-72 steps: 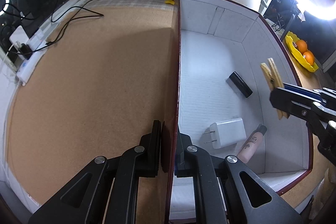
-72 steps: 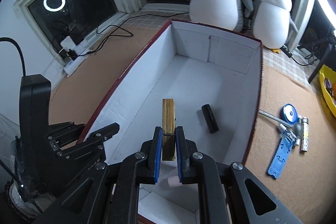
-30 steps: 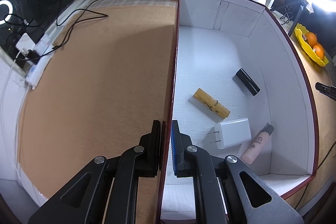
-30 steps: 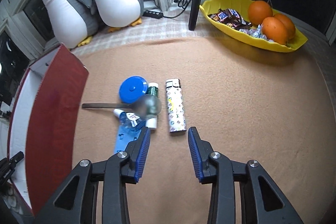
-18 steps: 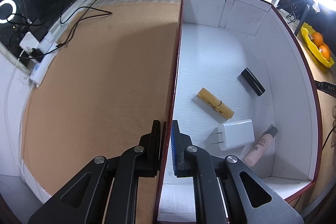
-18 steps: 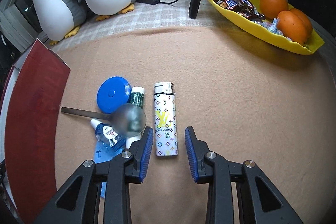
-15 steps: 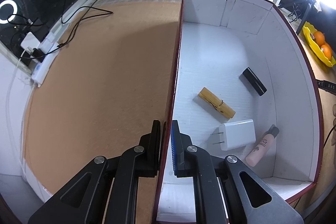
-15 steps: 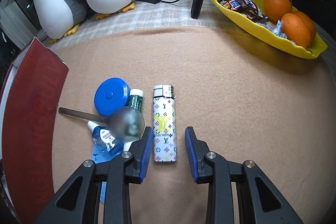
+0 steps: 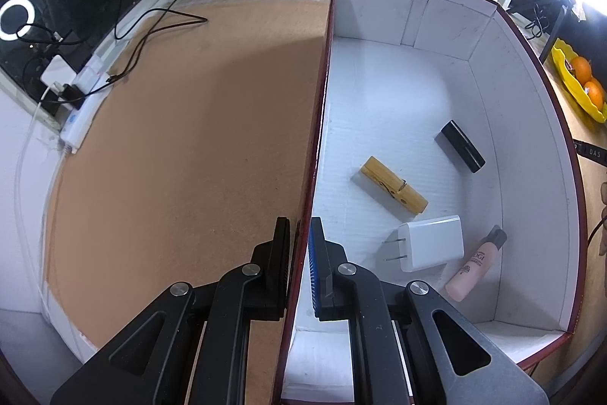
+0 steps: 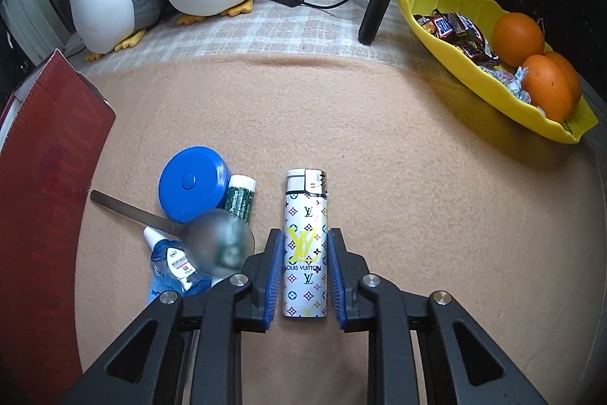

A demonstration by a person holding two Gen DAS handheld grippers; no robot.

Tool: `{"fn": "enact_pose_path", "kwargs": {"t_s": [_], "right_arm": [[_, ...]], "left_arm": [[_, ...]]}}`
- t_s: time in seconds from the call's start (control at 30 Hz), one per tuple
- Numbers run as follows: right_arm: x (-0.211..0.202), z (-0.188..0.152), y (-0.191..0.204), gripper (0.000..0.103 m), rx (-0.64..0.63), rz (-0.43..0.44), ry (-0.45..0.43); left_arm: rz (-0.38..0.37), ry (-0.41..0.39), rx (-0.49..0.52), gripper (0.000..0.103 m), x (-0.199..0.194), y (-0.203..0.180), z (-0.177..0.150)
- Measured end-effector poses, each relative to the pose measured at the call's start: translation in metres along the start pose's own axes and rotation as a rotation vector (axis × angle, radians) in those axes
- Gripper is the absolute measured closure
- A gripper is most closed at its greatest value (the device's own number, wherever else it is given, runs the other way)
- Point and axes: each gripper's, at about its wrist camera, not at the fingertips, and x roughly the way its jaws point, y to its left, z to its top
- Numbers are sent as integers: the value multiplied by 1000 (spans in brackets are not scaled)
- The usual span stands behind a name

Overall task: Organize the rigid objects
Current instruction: 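Return the right gripper to the patterned lighter and grasp it, then carry the lighter into the box and open the right gripper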

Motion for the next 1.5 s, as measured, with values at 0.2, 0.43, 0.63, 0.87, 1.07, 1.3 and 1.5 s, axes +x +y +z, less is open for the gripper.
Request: {"fn": "enact_pose_path", "kwargs": {"t_s": [0.2, 0.43, 0.63, 0.87, 1.07, 1.3, 1.5], "right_arm": [[-10, -9, -9, 82, 44, 8, -5], [-43, -19, -4, 82, 56, 24, -49], [-74, -25, 18, 82, 32, 53, -90], [-111, -31, 57, 82, -16, 107, -138], [-141, -39, 96, 82, -77, 155, -179], [-162, -53, 138, 82, -143, 197, -201], [-168, -59, 163, 82, -178, 213, -204]], "left_arm": [[-11, -4, -3, 95, -1, 1, 0], [-31, -19, -3, 95, -3, 4, -1], [-52, -37, -1, 95, -7, 5, -2], [-84, -56, -7, 95, -11, 9, -5], [-110, -70, -9, 95, -13, 11, -8], [-140, -82, -11, 95, -12, 15, -9], [-160, -89, -12, 95, -11, 18, -10]]}}
